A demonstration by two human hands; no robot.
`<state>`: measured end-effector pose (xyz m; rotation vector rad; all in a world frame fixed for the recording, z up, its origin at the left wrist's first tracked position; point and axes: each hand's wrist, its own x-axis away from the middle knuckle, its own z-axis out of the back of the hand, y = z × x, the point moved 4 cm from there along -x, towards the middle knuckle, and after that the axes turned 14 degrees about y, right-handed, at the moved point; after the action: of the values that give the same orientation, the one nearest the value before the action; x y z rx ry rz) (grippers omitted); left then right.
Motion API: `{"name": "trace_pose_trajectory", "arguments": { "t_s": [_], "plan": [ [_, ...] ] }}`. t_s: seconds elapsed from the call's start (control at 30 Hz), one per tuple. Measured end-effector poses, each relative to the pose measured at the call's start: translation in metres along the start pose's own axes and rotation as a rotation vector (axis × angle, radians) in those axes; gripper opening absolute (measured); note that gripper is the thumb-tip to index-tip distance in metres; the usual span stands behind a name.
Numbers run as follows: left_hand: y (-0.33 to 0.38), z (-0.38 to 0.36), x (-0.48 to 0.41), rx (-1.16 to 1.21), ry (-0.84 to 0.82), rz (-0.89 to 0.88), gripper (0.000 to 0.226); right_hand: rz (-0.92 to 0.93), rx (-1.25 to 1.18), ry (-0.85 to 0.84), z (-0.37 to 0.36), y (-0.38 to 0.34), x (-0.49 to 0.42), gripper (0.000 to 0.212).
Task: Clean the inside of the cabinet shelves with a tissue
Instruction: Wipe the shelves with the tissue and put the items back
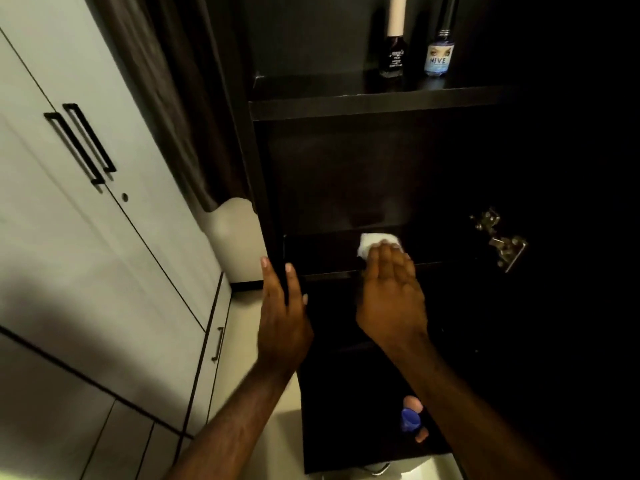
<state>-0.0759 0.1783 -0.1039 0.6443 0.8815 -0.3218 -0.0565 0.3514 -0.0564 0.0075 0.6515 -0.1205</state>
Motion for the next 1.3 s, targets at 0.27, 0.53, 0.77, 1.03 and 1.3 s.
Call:
{"name": "trace_pose_trajectory", "arguments": {
  "t_s": [0.27, 0.53, 0.77, 1.03, 1.3],
  "plan": [
    [-0.022, -0.005, 0.015, -0.162, -0.064, -0.175, 0.061, 0.225, -0.242, 0.029, -0.012, -0.087, 0.037, 0.082],
    [-0.03, -0.004, 0.016, -0.186, -0.052, -0.162, 0.07, -0.029, -0.066, 0.109, -0.039, -0.003, 0.041, 0.084],
    [-0.036, -0.003, 0.031, -0.199, -0.124, -0.143, 0.064, -0.318, -0.036, 0.08, -0.036, 0.039, 0.032, 0.103],
    [-0.042, 0.011, 0.021, -0.198, -0.122, -0.156, 0.058, 0.238, -0.296, 0.23, -0.034, -0.087, 0.034, 0.071],
    [-0.032, 0.033, -0.007, -0.171, -0.047, -0.152, 0.061, 0.258, -0.721, 0.586, -0.002, -0.078, -0.005, 0.02]
  ]
}}
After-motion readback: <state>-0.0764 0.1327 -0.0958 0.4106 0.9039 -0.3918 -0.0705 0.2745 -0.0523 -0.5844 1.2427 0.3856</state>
